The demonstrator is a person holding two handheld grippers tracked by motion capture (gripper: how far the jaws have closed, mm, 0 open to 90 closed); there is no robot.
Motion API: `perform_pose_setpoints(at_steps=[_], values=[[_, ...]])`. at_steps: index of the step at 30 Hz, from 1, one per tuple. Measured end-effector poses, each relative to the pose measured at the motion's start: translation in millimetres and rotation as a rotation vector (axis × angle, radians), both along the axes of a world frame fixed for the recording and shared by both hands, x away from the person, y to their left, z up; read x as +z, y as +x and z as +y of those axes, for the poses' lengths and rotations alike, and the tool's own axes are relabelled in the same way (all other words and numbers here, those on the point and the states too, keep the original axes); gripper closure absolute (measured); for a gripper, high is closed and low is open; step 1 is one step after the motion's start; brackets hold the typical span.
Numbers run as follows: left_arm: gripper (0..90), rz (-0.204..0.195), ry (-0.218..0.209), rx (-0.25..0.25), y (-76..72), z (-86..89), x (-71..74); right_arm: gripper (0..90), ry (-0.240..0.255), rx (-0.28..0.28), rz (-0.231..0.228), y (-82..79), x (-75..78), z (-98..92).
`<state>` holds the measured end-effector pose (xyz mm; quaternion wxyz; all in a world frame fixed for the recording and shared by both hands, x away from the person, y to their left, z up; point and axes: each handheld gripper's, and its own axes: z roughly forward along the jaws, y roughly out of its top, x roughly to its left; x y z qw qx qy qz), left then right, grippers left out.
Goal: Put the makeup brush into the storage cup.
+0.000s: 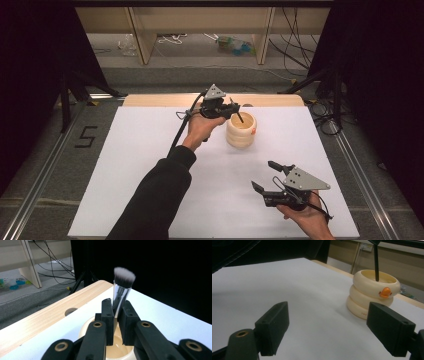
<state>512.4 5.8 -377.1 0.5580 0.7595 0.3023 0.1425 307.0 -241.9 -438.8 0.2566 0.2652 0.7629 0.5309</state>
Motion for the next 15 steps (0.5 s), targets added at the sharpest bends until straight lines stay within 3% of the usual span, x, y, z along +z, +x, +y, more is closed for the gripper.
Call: perform_pose_setpoints(at_steps=[15], values=[[82.9,0.013,0.009,-0.002,3.4,-6.6,-5.5,19.5,0.000,0.006,0.001,-0.3,0.3,0.6]])
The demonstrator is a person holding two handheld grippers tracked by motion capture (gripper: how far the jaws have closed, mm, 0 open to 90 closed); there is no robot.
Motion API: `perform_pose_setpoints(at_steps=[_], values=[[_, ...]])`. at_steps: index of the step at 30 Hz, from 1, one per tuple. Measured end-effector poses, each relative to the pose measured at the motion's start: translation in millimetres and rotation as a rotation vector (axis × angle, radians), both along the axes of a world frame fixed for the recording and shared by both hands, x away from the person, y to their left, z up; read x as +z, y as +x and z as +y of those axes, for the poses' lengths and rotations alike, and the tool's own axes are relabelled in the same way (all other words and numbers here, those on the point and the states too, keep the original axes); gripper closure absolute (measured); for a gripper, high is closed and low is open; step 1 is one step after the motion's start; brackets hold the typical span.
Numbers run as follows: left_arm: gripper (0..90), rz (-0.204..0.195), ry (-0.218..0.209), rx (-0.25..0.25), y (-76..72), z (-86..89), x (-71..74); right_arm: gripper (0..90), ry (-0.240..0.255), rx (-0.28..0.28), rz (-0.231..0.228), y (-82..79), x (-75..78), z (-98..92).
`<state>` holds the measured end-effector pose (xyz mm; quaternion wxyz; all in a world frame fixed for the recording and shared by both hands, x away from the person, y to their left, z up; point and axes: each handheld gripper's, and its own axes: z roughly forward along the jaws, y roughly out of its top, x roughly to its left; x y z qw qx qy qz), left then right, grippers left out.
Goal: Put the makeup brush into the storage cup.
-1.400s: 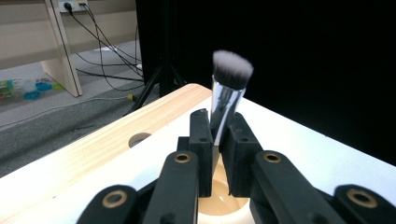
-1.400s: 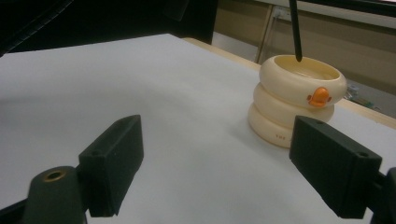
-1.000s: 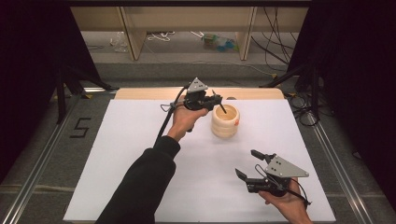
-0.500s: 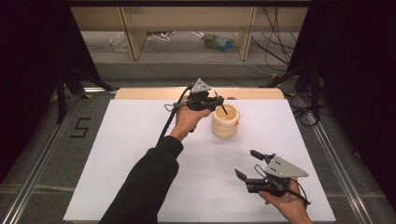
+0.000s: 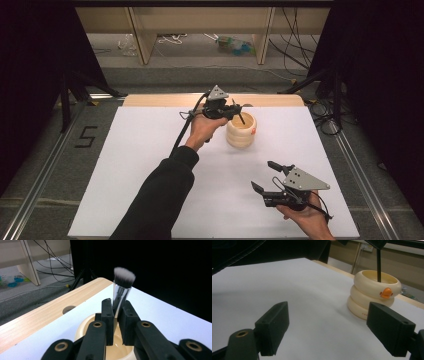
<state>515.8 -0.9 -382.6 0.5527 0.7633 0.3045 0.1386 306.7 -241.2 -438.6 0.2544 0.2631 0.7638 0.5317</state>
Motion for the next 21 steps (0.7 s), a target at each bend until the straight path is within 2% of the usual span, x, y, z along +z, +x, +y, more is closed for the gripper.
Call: perform_pose_setpoints(at_steps=[21], values=[[82.5,0.020,0.036,-0.006,3.5,-7.0,-11.8,19.7,-0.005,0.012,0.001,-0.3,0.1,1.6]])
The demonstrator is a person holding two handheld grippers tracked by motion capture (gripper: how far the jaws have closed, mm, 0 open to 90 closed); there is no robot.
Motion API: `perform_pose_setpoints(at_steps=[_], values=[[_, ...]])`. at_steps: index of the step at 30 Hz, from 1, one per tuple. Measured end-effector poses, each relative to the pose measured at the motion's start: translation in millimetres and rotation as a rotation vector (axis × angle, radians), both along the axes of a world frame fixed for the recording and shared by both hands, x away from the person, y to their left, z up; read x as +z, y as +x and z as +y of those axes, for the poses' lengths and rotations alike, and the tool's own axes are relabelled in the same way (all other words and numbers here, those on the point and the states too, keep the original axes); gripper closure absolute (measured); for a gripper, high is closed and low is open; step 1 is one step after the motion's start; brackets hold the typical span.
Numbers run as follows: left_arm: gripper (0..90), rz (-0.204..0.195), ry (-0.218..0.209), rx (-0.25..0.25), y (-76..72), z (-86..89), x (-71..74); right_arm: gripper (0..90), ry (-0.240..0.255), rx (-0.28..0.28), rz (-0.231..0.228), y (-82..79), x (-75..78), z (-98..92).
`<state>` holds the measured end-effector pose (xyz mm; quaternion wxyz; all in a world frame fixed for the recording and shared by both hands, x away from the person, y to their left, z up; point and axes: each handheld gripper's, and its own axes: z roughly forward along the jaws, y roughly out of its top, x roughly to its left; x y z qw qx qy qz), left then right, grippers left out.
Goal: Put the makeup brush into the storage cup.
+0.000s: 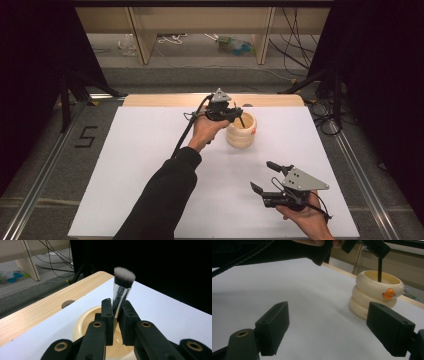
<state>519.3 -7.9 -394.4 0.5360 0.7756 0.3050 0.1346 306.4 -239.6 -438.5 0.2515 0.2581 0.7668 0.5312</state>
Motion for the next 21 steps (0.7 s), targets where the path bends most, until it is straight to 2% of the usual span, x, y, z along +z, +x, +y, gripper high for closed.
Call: perform_pose_setpoints(at_steps=[3,6,9,11,14,21], values=[[78.6,0.011,0.003,0.001,0.7,0.2,-0.4,19.7,-0.002,0.003,0.004,0.0,0.1,-0.2],[70.3,0.018,0.023,0.016,1.0,2.0,0.1,19.8,0.005,-0.005,-0.004,0.0,-0.6,0.6],[61.8,0.025,0.019,0.020,1.3,6.1,2.5,19.8,-0.004,0.008,0.010,-0.3,-0.5,0.6],[53.9,0.026,0.035,0.041,0.2,9.1,6.1,19.8,-0.007,0.008,0.009,-0.3,-0.7,0.9],[45.7,0.014,0.029,0.055,-1.4,15.1,12.1,19.8,-0.003,0.005,0.004,0.0,-1.5,1.7],[38.5,0.006,0.011,0.068,-5.9,28.9,26.0,19.8,-0.005,0.004,-0.001,0.6,-1.9,2.1]])
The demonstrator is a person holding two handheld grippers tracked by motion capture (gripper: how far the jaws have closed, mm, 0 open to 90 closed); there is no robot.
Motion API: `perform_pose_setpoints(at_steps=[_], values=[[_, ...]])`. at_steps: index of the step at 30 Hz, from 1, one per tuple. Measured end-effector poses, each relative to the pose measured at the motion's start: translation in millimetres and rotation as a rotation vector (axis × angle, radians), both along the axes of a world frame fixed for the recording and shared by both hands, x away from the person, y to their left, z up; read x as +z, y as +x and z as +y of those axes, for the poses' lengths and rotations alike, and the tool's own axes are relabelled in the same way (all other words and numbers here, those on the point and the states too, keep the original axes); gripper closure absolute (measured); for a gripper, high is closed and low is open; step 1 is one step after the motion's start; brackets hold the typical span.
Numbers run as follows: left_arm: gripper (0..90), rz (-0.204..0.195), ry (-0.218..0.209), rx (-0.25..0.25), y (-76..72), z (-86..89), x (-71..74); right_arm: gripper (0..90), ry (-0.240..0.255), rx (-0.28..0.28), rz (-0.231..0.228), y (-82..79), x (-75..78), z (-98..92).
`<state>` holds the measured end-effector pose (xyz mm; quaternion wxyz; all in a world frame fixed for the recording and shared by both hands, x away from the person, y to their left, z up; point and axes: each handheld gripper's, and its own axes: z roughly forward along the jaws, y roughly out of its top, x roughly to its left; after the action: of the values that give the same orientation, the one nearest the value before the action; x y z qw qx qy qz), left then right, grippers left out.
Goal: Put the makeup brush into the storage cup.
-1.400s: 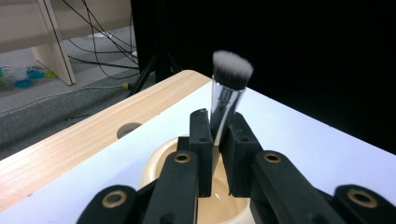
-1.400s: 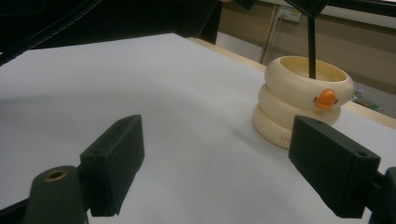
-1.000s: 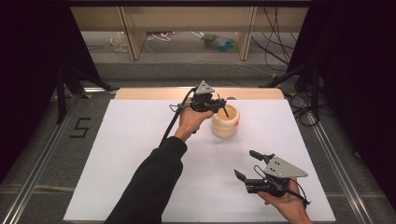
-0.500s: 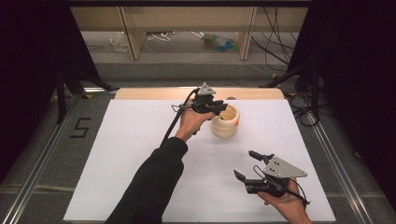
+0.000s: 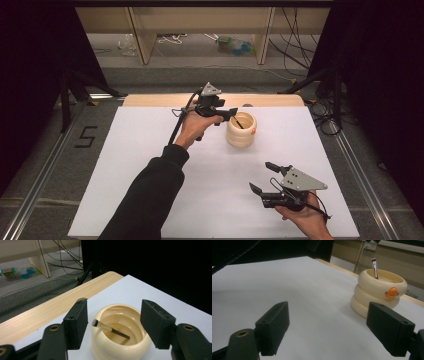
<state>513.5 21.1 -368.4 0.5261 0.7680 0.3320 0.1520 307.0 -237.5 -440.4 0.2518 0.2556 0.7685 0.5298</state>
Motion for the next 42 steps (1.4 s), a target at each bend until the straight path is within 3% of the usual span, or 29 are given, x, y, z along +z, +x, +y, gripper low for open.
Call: perform_pose_setpoints(at_steps=[13,19,24,26,42], values=[[34.9,-0.011,-0.029,-0.017,-12.6,13.1,15.1,19.8,0.000,-0.001,0.005,-0.3,0.3,-0.2],[32.6,0.005,-0.027,-0.036,-18.3,19.2,13.1,19.8,0.000,-0.003,0.004,-0.3,0.3,-0.1],[30.4,-0.011,-0.015,-0.036,-24.3,24.8,11.5,19.8,0.001,-0.005,0.004,-0.3,0.1,0.0],[30.1,-0.010,-0.034,-0.040,-26.3,26.7,10.4,19.8,0.001,-0.005,-0.002,0.0,0.1,0.1],[27.1,-0.024,-0.044,-0.045,-39.5,38.6,7.6,19.8,0.000,-0.005,0.002,0.0,0.2,-0.2]])
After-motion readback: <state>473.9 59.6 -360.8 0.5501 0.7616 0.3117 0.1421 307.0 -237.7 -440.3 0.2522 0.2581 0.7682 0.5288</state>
